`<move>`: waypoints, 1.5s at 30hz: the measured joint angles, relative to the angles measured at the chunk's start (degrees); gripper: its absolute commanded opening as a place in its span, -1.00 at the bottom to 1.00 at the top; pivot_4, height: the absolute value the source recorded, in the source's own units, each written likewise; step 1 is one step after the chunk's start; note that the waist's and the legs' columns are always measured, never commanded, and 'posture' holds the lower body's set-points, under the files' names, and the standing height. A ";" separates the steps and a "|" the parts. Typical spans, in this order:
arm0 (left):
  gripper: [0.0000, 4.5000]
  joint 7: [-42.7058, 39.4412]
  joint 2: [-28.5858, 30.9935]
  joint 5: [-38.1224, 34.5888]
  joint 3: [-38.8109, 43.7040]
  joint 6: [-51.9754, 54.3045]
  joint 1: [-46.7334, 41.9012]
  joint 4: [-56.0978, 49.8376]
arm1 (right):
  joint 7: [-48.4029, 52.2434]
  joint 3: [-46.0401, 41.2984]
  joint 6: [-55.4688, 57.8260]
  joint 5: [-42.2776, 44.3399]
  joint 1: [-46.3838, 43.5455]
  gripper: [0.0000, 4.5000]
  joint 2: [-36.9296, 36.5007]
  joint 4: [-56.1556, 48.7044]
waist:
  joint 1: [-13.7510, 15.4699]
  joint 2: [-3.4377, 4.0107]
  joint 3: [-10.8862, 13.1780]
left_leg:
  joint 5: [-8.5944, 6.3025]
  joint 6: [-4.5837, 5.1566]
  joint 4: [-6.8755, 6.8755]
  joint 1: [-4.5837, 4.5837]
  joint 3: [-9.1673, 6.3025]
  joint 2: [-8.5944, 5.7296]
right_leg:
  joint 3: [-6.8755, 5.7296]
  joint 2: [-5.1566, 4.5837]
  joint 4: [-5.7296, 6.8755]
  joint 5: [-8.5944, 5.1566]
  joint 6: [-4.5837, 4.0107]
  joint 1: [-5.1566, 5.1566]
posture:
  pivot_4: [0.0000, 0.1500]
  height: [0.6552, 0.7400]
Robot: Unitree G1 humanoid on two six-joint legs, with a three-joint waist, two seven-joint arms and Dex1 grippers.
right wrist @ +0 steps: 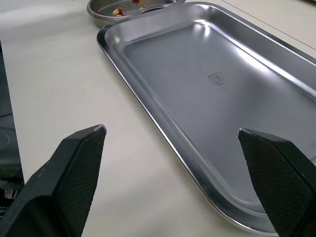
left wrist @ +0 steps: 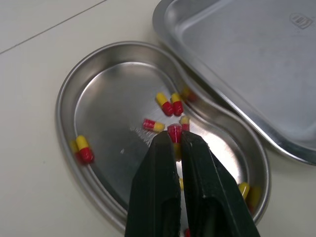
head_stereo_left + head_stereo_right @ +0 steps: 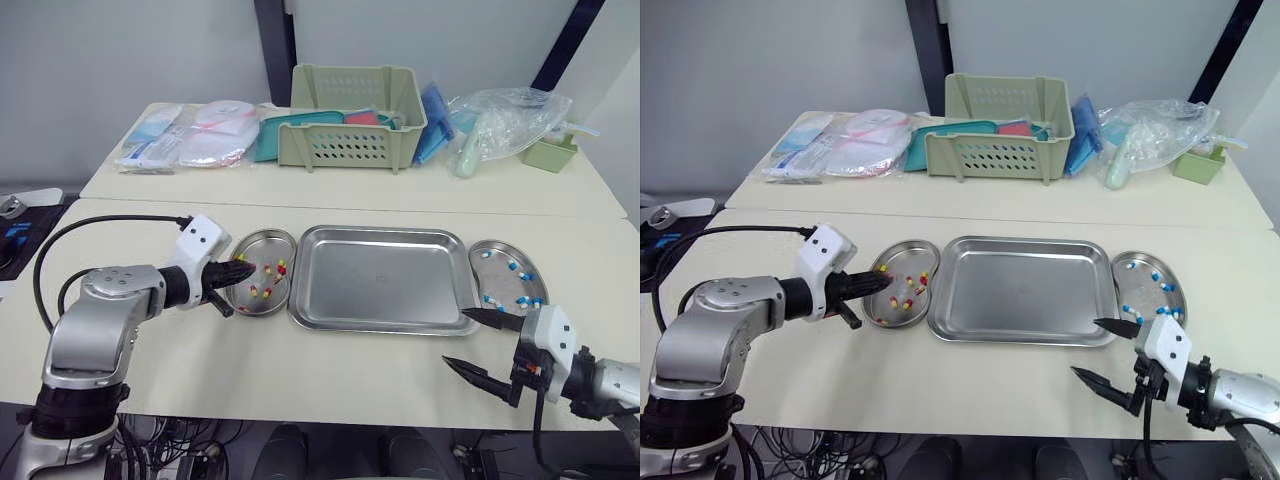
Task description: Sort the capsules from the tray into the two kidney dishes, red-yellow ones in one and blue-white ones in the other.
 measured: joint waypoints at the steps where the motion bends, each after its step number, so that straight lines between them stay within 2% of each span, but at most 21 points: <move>1: -0.99 0.36 0.01 -0.35 0.00 0.00 0.18 0.00 | 0.46 0.03 0.00 -0.03 -0.35 1.00 -0.01 0.42 | 0.00 0.00 0.00 | 0.00 0.00 0.00 0.00 0.00 0.01 | 0.00 0.00 0.00 0.00 0.00 0.00 | 1.00 1.00; 6: -0.99 2.55 -0.39 -2.21 0.08 -1.18 1.88 0.66 | 1.60 1.06 0.01 -0.16 -1.20 1.00 0.01 1.30 | -0.27 0.00 0.00 | 0.00 0.00 -0.02 0.01 0.02 0.02 | 0.02 0.01 0.02 0.00 0.00 -0.02 | 1.00 1.00; 10: -0.52 3.57 -0.78 -3.87 0.45 -2.44 1.56 2.94 | 1.47 2.09 0.06 -0.21 -1.22 1.00 0.22 1.21 | -0.28 0.00 0.00 | 0.00 0.00 -0.02 0.01 0.03 0.02 | 0.03 0.01 0.02 0.00 0.00 -0.03 | 1.00 1.00; 19: 0.71 3.61 -0.10 -6.22 0.44 -4.50 0.94 3.95 | 0.35 2.15 0.40 -0.21 -1.57 1.00 0.35 0.96 | -0.29 0.00 0.00 | 0.00 0.00 -0.02 0.01 0.03 0.02 | 0.03 0.01 0.01 0.00 0.00 -0.03 | 1.00 1.00; 25: 0.71 3.28 1.49 -7.49 0.46 -6.34 1.88 3.92 | -0.34 2.45 0.38 -0.38 -1.84 1.00 0.41 0.58 | -0.29 0.00 0.00 | 0.00 0.00 -0.02 0.01 0.03 0.02 | 0.03 0.01 0.02 0.00 0.00 -0.04 | 1.00 1.00; 29: 0.71 0.23 5.61 -8.00 2.13 -11.66 5.75 3.78 | -2.17 0.52 -0.04 -0.56 -0.67 1.00 1.49 -1.07 | -0.44 0.03 0.02 | 0.00 0.00 -0.09 0.01 0.06 0.04 | 0.06 0.01 0.00 0.00 -0.01 -0.07 | 1.00 1.00; 32: 0.71 -1.13 7.70 -8.11 5.57 -15.81 7.96 5.23 | -2.05 -5.46 -0.02 0.01 2.24 1.00 1.38 -1.33 | -0.32 0.03 0.02 | 0.00 0.00 -0.09 0.02 0.08 0.02 | 0.07 0.00 -0.01 0.00 -0.01 -0.06 | 1.00 1.00; 36: 0.99 -4.00 10.22 -8.78 9.28 -19.23 9.47 10.14 | 1.25 -14.82 0.81 2.10 3.36 1.00 -2.35 1.80 | -0.35 0.03 0.03 | 0.00 0.00 -0.10 0.06 0.12 0.03 | 0.08 0.00 0.00 0.00 -0.01 -0.04 | 1.00 1.00; 40: 0.99 -8.34 13.12 -10.51 12.36 -21.41 12.33 14.97 | 6.30 -22.38 2.80 3.09 3.35 1.00 -7.86 8.68 | -0.47 0.04 0.05 | -0.01 0.01 -0.16 0.06 0.17 0.04 | 0.11 0.01 -0.03 0.00 -0.02 -0.07 | 1.00 1.00; 45: 0.99 -8.91 14.55 -10.26 16.01 -23.34 15.41 20.95 | 12.85 -26.43 2.21 1.24 3.89 1.00 -12.51 17.11 | -0.49 0.03 0.09 | -0.01 0.01 -0.15 0.06 0.19 0.04 | 0.11 0.00 -0.04 0.00 -0.02 -0.07 | 1.00 1.00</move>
